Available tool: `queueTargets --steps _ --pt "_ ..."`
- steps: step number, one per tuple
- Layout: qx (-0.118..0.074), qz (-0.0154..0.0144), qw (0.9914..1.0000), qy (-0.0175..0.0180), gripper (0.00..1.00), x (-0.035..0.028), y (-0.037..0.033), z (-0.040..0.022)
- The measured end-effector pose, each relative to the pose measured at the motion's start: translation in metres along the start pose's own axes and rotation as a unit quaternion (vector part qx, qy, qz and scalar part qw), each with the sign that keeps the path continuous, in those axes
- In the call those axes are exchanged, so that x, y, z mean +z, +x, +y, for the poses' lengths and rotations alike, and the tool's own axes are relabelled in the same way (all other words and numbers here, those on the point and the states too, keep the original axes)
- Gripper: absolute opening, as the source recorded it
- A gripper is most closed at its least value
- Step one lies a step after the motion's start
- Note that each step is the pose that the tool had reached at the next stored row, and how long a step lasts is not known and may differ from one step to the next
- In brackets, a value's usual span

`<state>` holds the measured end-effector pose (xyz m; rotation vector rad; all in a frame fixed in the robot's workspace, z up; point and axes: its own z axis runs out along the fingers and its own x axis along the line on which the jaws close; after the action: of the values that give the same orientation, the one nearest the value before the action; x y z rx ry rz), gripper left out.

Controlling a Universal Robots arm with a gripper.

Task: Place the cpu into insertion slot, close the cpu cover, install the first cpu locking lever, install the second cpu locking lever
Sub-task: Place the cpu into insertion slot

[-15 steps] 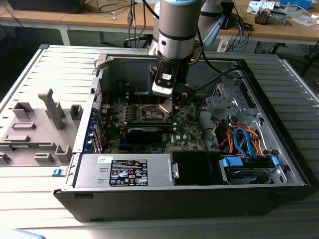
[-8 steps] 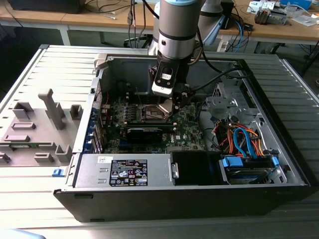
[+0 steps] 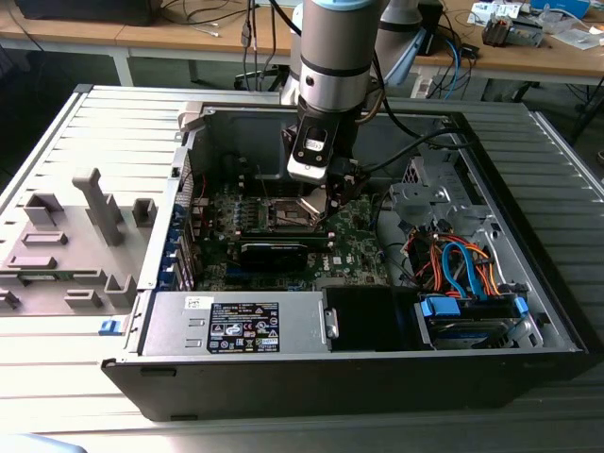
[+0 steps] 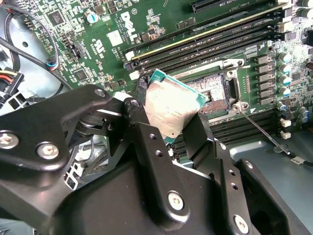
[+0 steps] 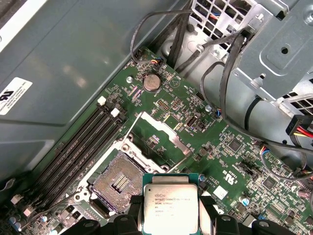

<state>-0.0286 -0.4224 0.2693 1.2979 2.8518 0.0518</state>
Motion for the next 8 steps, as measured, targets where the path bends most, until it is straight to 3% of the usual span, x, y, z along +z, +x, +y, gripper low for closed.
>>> queueTargets --steps 8 --pt "0.002 -0.0001 1.00000 0.0000 0.55 0.0000 0.0000 0.0000"
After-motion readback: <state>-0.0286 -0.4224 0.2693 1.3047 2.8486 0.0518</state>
